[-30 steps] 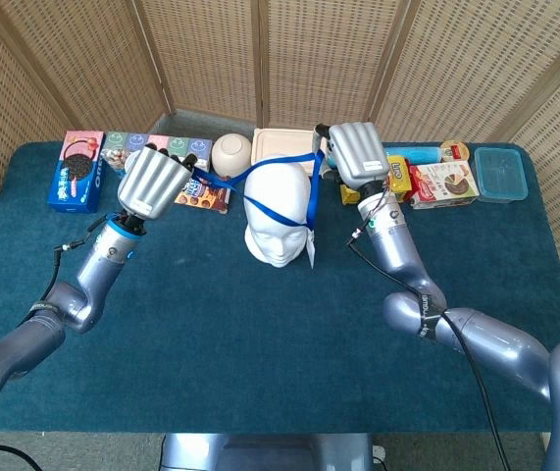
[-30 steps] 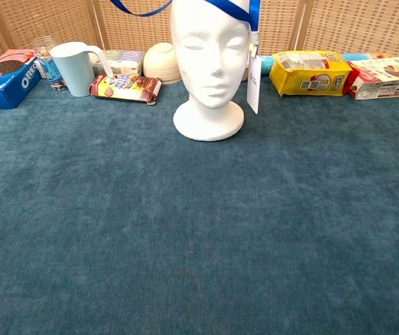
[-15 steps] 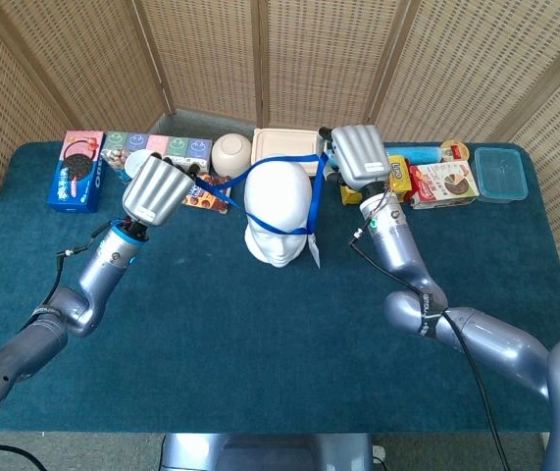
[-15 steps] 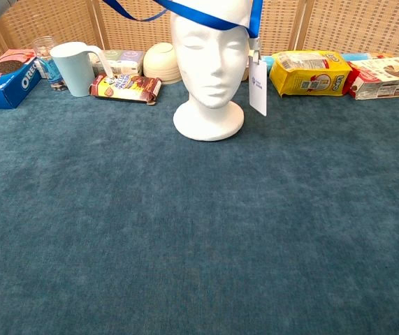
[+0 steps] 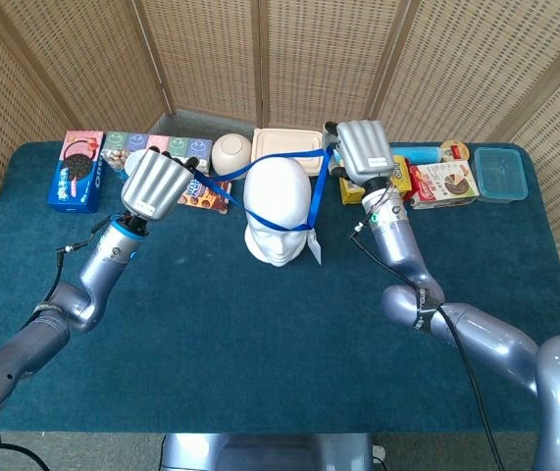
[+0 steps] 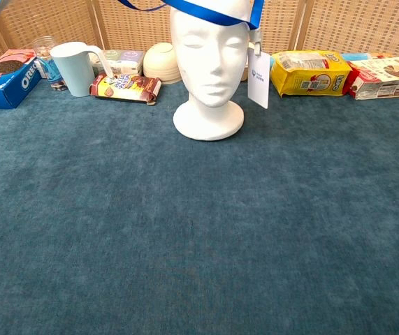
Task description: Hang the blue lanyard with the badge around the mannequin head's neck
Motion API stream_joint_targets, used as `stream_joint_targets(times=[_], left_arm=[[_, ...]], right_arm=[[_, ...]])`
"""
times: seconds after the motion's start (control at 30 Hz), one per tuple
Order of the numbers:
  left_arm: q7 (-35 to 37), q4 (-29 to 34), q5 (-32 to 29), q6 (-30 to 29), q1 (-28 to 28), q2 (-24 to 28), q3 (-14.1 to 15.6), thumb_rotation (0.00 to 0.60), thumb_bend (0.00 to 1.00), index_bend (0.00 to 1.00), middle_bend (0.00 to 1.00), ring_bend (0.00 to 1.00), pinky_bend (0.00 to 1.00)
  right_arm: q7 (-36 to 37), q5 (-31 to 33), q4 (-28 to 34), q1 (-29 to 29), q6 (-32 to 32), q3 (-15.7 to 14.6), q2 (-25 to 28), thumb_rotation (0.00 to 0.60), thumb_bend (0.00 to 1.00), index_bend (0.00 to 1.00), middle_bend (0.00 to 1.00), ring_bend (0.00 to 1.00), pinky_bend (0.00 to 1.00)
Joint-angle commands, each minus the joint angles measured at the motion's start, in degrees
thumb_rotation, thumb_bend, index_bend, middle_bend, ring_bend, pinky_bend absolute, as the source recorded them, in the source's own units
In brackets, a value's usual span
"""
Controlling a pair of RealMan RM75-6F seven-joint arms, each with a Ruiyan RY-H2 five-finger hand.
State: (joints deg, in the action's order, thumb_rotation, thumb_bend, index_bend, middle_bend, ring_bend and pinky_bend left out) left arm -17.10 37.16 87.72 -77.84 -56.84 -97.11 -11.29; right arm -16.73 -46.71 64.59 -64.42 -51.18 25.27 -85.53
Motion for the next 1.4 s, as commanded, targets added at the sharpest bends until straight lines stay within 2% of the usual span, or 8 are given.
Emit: stream_joint_targets(times=[0.03,0.53,1.17,1.23,1.4], left_arm=[[0.04,-0.06,0.19,0.07,-0.01,-0.07,0.27,0.544,0.34,0.67,1.00,1.00,1.00],[0.27,-0.10,0.73,-0.22,0.53,-0.61,1.26,0.545,0.34,0.67,1.00,1.00,1.00],[0.62,1.47,0.44,-0.37,2.26,-0.03,1.78,0.543,0.34,0.67,1.00,1.00,1.00],[0.51,1.93,0.15,0.07,2.33,0.08,1.68,0.532,0.33,0.67,1.00,1.00,1.00],[-1.31,4.38,-1.40,2.45,2.73,0.94,1.17,0.514,0.23,0.64,1.00,1.00,1.00]], right_arm=[[-0.08,0.13,-0.27,0.09,0.21,-0.14,-0.08,0.600,0.54,0.72,1.00,1.00,1.00],[0.10,0.80,-0.49,1.61,2.32,-1.56,0.53,0.600,0.54,0.72,1.00,1.00,1.00],[0.21,0.35,2.33,2.44,3.52,-2.45,1.88,0.600,0.54,0.70,1.00,1.00,1.00],[-0.15,0.59,2.56,2.42,3.88,-2.62,2.17,0.600,0.53,0.69,1.00,1.00,1.00],[-0.93,1.64,3.38,2.35,5.27,-3.03,3.26,0.600,0.49,0.65,1.00,1.00,1.00]])
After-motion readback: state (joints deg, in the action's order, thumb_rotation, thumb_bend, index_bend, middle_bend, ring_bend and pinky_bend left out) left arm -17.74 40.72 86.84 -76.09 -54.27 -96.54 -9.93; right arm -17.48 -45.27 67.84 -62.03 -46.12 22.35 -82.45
